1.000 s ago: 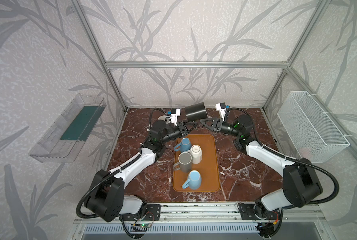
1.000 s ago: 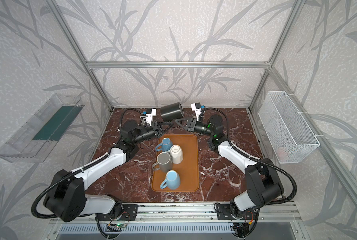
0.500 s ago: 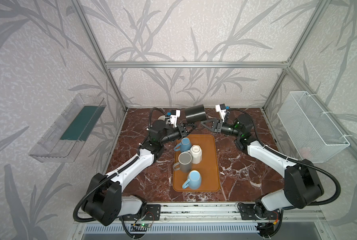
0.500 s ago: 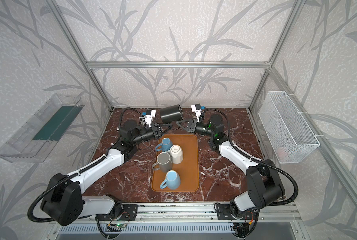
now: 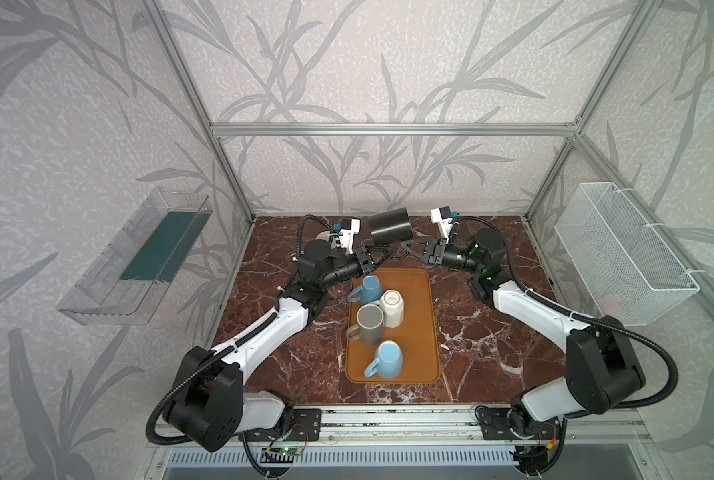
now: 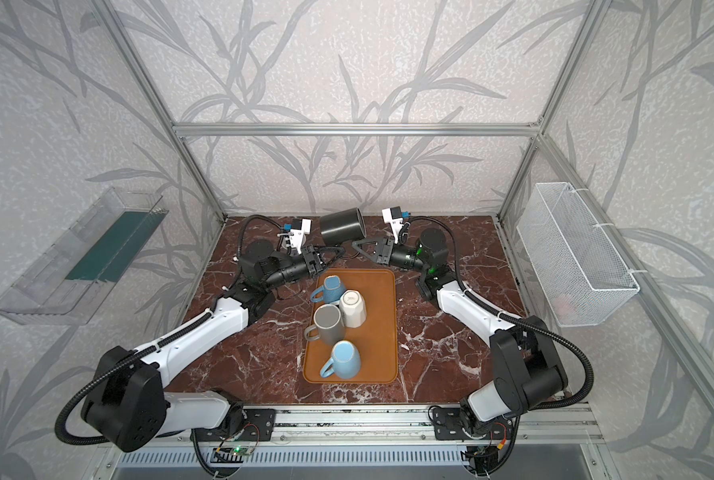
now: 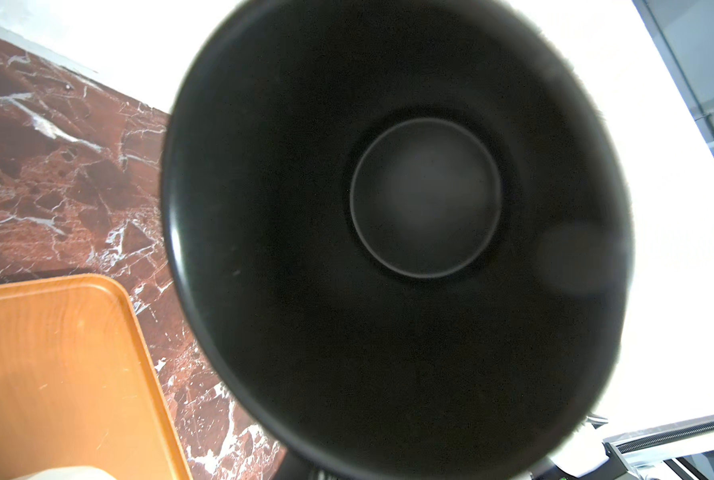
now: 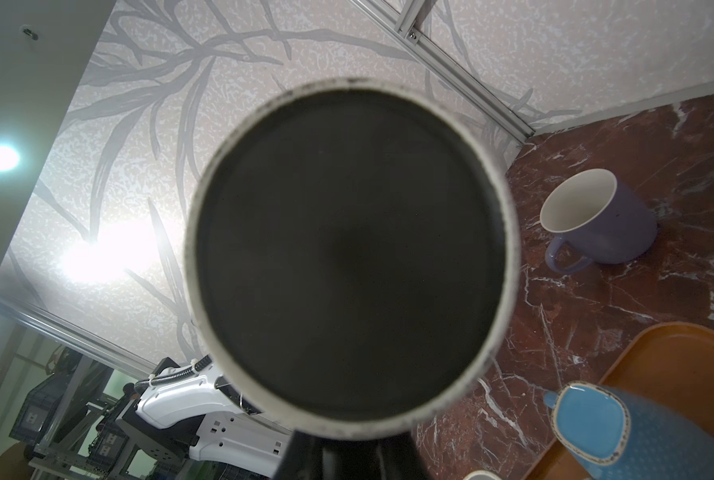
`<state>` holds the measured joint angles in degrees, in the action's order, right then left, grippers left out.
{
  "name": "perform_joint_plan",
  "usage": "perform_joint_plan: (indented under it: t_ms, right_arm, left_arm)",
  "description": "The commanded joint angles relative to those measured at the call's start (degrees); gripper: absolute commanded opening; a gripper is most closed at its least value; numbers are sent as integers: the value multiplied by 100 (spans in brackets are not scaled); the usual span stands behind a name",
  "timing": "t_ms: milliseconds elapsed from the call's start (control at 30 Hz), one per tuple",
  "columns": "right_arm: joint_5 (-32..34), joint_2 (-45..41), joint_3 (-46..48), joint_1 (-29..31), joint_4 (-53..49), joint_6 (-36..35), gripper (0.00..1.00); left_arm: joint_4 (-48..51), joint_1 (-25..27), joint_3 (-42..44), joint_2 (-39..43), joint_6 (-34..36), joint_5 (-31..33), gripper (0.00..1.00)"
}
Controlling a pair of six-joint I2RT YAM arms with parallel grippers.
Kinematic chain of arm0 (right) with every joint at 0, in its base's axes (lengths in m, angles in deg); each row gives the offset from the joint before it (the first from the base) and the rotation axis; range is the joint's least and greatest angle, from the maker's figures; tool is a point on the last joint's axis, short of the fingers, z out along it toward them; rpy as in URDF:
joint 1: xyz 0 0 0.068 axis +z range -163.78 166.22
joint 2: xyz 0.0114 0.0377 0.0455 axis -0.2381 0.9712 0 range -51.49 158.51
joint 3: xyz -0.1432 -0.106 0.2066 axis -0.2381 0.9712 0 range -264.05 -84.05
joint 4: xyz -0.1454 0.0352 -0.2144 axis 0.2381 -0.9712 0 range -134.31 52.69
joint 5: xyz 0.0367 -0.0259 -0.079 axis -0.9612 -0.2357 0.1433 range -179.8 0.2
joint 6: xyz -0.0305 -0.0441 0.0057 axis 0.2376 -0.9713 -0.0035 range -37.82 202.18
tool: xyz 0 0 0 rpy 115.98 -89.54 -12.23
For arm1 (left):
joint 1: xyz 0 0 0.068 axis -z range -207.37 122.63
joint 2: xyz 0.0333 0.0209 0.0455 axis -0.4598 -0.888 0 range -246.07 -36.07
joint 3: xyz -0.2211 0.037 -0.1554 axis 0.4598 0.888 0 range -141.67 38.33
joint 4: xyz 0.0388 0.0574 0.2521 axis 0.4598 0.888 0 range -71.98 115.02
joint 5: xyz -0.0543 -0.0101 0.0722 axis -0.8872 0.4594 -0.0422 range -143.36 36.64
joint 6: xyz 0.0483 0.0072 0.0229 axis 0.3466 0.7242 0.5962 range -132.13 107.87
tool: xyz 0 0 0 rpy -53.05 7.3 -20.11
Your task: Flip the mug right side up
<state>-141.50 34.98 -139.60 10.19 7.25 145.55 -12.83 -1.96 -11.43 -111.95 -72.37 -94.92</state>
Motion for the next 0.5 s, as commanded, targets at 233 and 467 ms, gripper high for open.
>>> perform_joint_plan:
  t_ms: [233, 467]
  right_arm:
    - [-76, 289, -96, 35, 1186, 622, 0]
    - [-70, 308, -70, 32, 1284, 671, 0]
  left_arm:
    - [-694, 21, -174, 260, 31, -148, 27]
    - [-675, 17, -192, 244, 22, -170, 28]
